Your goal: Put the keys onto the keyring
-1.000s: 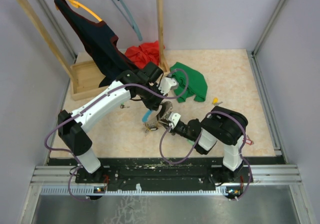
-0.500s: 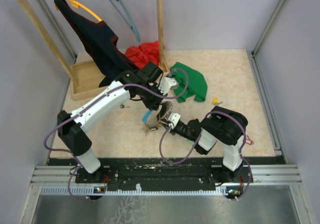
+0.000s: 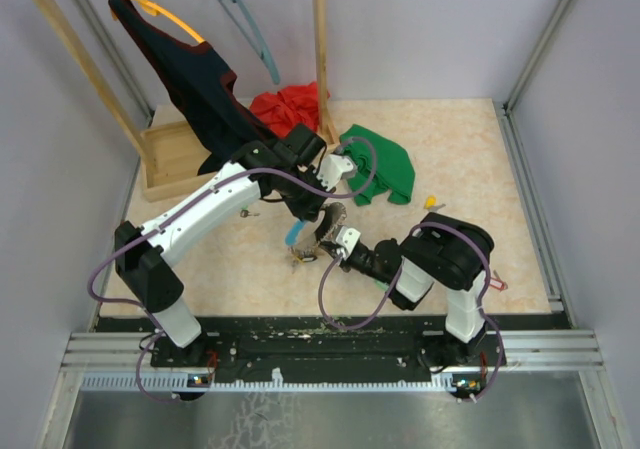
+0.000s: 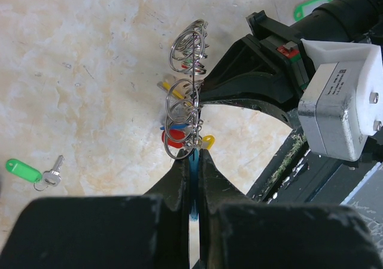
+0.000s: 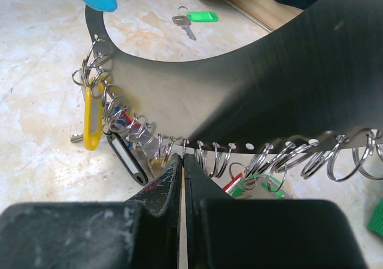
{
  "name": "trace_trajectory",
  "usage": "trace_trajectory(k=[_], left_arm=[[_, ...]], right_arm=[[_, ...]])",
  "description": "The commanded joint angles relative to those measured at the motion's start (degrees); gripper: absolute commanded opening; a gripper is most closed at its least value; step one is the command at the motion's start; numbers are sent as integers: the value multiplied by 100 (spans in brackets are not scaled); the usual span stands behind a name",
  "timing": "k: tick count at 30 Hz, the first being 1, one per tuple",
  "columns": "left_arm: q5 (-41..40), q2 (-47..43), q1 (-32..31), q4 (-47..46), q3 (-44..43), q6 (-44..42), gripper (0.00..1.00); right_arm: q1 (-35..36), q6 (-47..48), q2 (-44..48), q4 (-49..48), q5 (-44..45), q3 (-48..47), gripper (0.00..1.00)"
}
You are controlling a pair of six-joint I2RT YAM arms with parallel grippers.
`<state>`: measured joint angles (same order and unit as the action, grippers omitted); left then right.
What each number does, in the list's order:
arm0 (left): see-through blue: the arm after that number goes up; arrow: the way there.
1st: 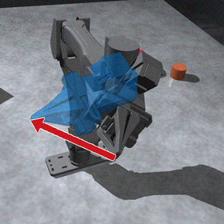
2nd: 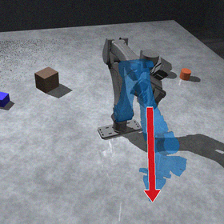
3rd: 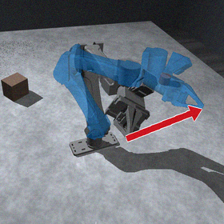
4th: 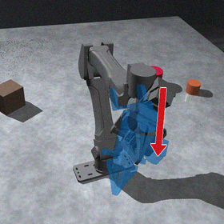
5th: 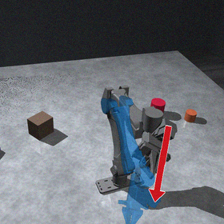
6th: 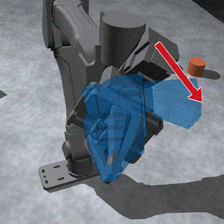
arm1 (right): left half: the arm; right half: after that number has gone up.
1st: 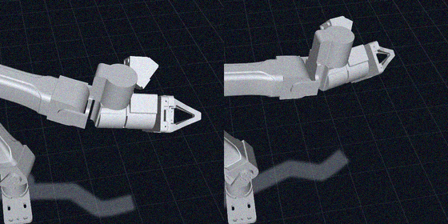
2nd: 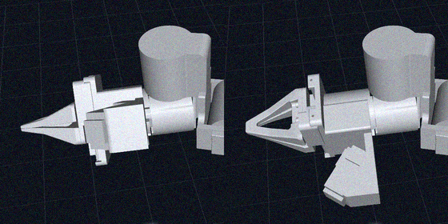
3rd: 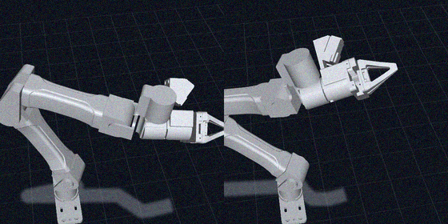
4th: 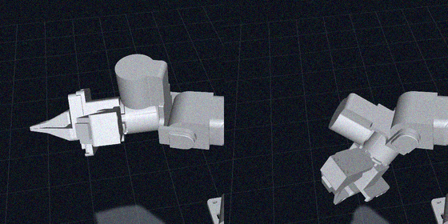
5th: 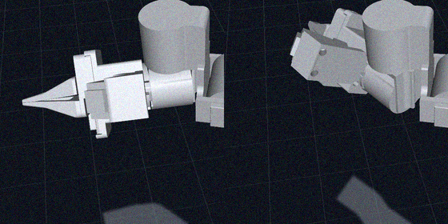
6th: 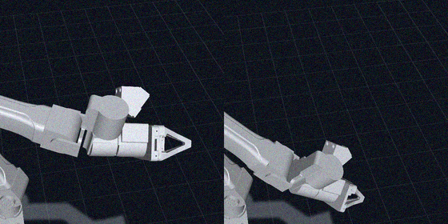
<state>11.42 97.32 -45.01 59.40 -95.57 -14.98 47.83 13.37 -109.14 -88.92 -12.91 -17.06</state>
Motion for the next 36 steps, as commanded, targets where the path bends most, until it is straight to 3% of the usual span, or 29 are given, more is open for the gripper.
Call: trace_trajectory(k=[1, 8, 15, 22, 32, 36], left_arm=[[-6, -296, -29, -204, 62, 140, 0], [-29, -616, 173, -749, 623, 512, 2], [661, -1145, 735, -1966, 1736, 949, 8], [1492, -1726, 1370, -3501, 3074, 1589, 23], [1588, -1942, 1814, -5640, 4790, 2700, 45], [1628, -2004, 2108, -6542, 5585, 3196, 53]], right_arm=[[71, 52, 141, -994, -79, -61, 0], [64, 129, 425, -995, -314, 120, 0], [65, 209, 679, -986, -520, 285, 0], [14, 107, 847, -984, -729, 253, 0], [-369, -324, 1039, -932, -1024, 145, 0], [-446, -283, 1197, -476, -1089, 59, 0]])
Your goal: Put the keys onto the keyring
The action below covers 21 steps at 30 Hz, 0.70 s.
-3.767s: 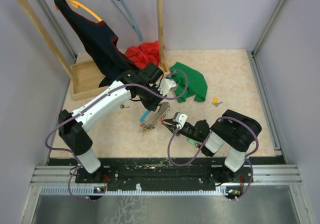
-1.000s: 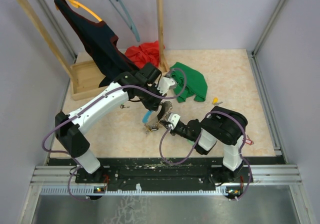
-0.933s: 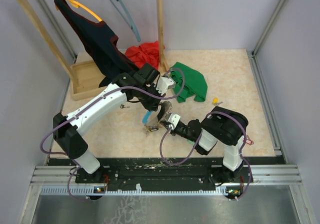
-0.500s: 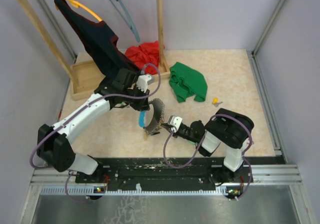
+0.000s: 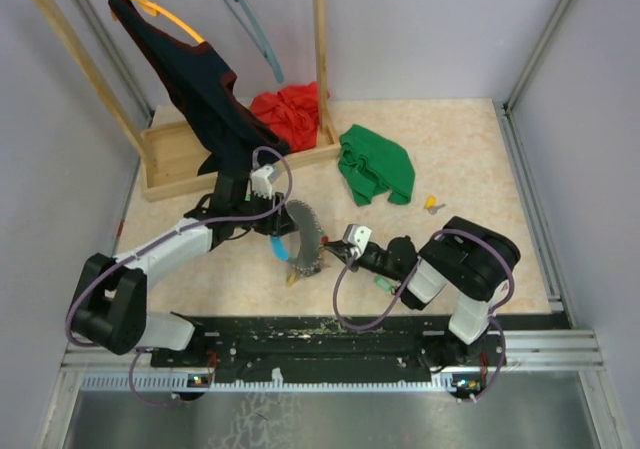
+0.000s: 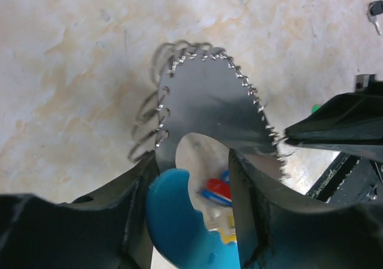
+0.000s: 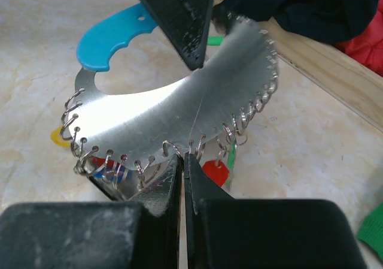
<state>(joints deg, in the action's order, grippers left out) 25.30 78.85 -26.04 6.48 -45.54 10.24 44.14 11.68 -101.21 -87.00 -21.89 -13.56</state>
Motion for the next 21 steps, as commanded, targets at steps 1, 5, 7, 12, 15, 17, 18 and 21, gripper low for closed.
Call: trace_trajectory(k=[1, 5, 7, 12, 15, 17, 18, 21], left_arm=[[231, -171, 285, -1456, 751, 825, 56], [189, -250, 512, -2101, 1294, 1182, 64], [54, -294, 573, -2154, 1450, 1233, 82], [-213, -696, 635, -2533, 2063, 1266, 94], [-61, -1134, 633, -3046, 2505, 966, 94], [235, -1389, 620, -3492, 2764, 835, 94], [466, -1476, 611, -3767, 2879, 790, 93], [740, -1592, 535, -4524, 3120, 684, 90]], right_arm=[[-77, -99, 425, -573, -190, -317, 0], [-96, -101, 401, -433, -152, -361, 0], [-101, -96, 412, -308, -119, -402, 0], [-131, 27, 538, 211, 64, -520, 0], [-161, 128, 606, 411, 69, -538, 0], [-190, 151, 603, 425, 14, -521, 0], [-197, 163, 609, 441, -13, -504, 0], [-204, 209, 748, 554, -81, -520, 0]])
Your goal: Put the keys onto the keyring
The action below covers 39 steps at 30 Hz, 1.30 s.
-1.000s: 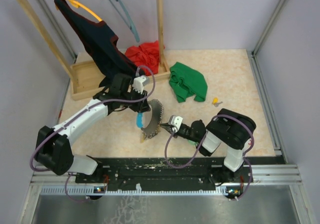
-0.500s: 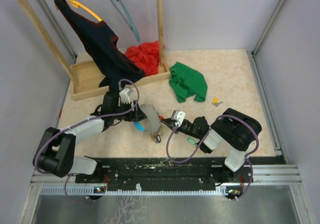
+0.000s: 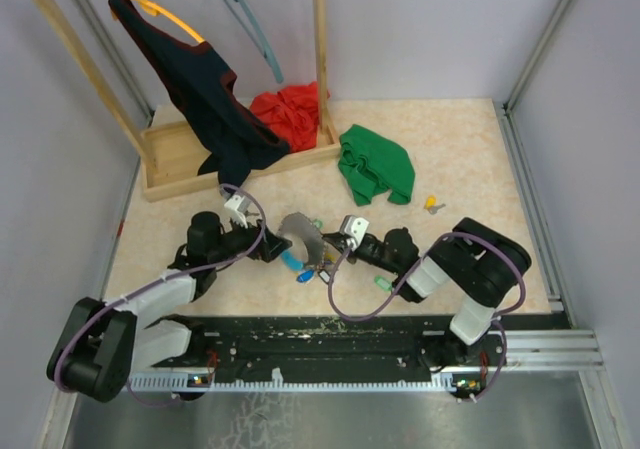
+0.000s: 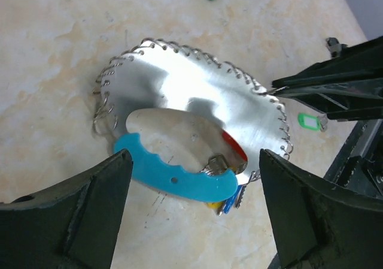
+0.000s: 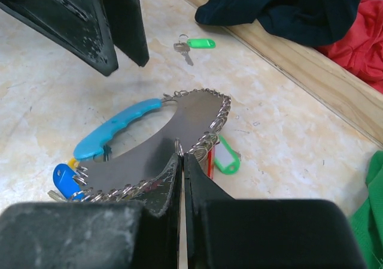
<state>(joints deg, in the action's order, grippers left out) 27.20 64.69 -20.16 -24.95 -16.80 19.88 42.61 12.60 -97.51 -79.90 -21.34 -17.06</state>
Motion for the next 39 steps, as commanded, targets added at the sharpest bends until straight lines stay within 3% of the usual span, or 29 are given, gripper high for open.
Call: trace_trajectory(k=[1, 12, 22, 27, 29, 33, 39], left_arm=[[633, -153, -98, -1570, 267, -374, 89], [1703, 496, -452, -2975, 178, -1932, 79], [2477, 1449, -486, -5528, 538, -2302, 79], [2665, 1731, -606, -5361, 344, -2592, 73], [2689, 1762, -696, -5061, 224, -2794, 66], [2612, 1796, -815, -4314, -17, -3215, 44], [2564, 1899, -834, -4194, -98, -3340, 34]], right_arm=[[-59, 134, 451, -118, -161, -174, 0], [-110, 406, 1020, 886, -563, -380, 0], [-157, 484, 1351, 1475, -995, -561, 0], [-158, 538, 1494, 1719, -1135, -645, 0], [-161, 554, 1523, 1765, -1187, -658, 0], [-157, 561, 1566, 1800, -1206, -670, 0], [-157, 544, 1603, 1785, -1276, -685, 0]])
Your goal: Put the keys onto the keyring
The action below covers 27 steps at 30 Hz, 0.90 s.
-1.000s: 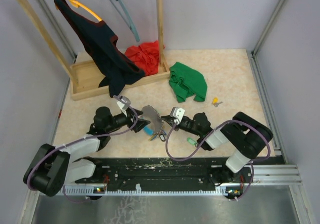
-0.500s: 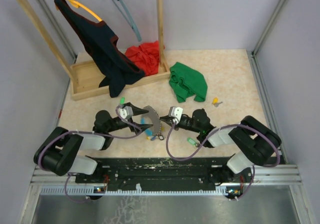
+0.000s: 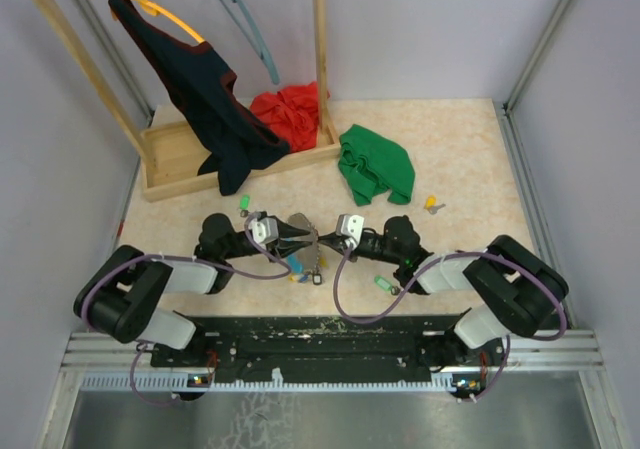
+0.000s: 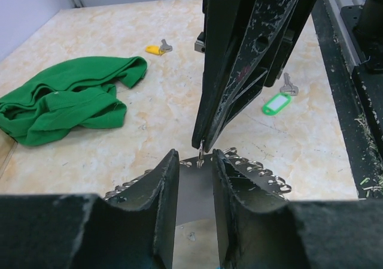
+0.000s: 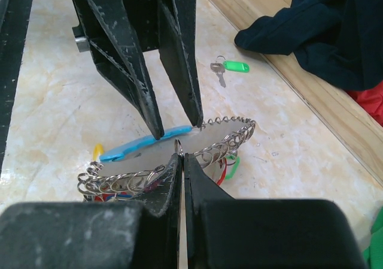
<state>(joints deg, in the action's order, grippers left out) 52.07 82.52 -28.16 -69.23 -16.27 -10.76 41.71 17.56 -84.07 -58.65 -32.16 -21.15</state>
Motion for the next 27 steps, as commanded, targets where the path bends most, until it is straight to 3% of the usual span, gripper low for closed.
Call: trace_trajectory(k=[1, 19, 24, 27], left_arm=[[73, 141, -38, 313, -175, -322, 34], [100, 374, -183, 507, -359, -419, 29], [119, 388, -218, 555, -402, -436, 21], [95, 348, -216, 655, -403, -498, 11]], right_arm=[[-67, 44, 269, -340, -198, -276, 0], [-71, -27, 270, -412, -233, -253, 0], [-67, -75, 261, -457, -263, -257, 0], [-67, -98, 274, -447, -264, -254, 0]])
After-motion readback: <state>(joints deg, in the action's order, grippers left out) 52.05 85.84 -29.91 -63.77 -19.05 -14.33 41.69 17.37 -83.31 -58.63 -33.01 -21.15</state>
